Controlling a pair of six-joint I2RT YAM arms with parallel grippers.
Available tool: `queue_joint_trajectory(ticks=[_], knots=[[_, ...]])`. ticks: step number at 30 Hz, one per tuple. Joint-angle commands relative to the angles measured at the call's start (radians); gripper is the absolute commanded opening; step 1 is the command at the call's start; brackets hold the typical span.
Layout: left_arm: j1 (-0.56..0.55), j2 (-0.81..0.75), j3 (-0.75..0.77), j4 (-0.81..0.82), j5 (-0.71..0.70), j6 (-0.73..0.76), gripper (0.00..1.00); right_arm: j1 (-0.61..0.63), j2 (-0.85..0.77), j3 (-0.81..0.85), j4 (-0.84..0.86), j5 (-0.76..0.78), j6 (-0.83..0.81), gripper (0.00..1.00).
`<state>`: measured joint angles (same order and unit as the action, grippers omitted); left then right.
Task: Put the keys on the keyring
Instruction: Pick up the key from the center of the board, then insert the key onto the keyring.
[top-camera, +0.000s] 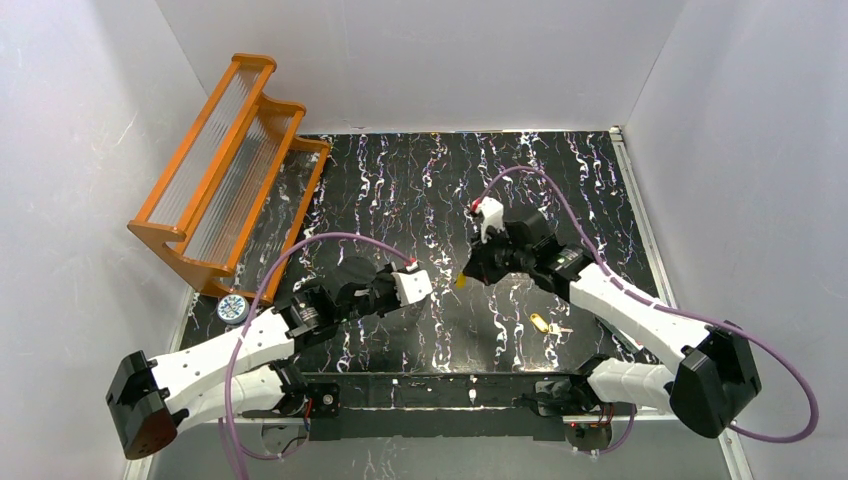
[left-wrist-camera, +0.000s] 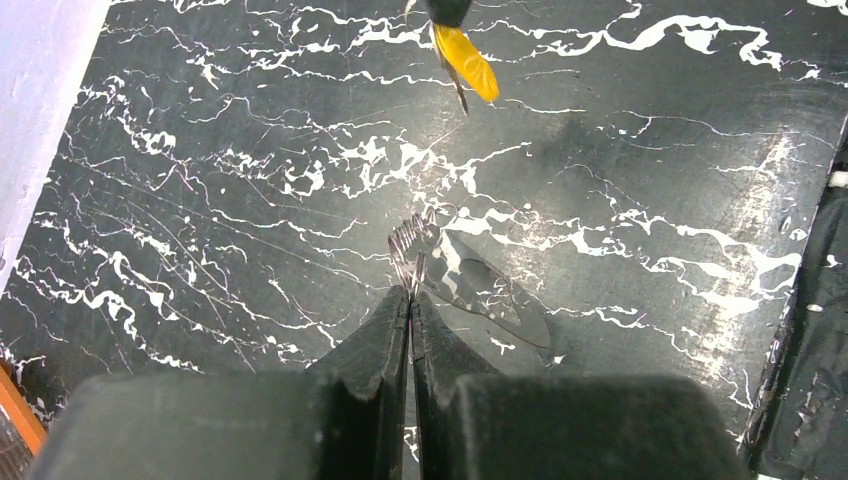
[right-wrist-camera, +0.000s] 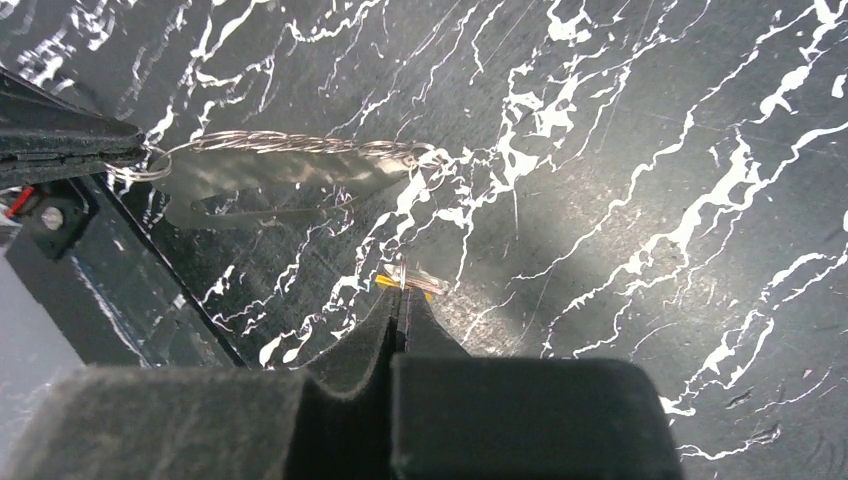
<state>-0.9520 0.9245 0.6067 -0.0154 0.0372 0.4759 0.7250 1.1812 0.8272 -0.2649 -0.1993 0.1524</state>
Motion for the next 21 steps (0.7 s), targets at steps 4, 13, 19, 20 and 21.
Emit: queue_joint_trajectory(ticks=[4,13,19,20,21], knots=[[-0.002,-0.079,0.131,-0.181,-0.040,0.022,0.00,-0.103,-0.029,-0.018,0.054,-0.262,-0.008,0.01],[-0.002,-0.030,0.197,-0.356,-0.071,-0.010,0.00,-0.128,0.024,-0.047,0.102,-0.418,-0.028,0.01],[-0.003,0.104,0.157,-0.206,0.035,-0.040,0.00,-0.131,0.042,-0.068,0.143,-0.528,-0.040,0.01],[-0.004,0.109,0.135,-0.151,0.054,-0.042,0.00,-0.131,0.041,-0.075,0.153,-0.546,-0.038,0.01],[-0.004,0.107,0.096,-0.084,0.070,-0.049,0.00,-0.130,0.040,-0.082,0.165,-0.565,-0.038,0.01]])
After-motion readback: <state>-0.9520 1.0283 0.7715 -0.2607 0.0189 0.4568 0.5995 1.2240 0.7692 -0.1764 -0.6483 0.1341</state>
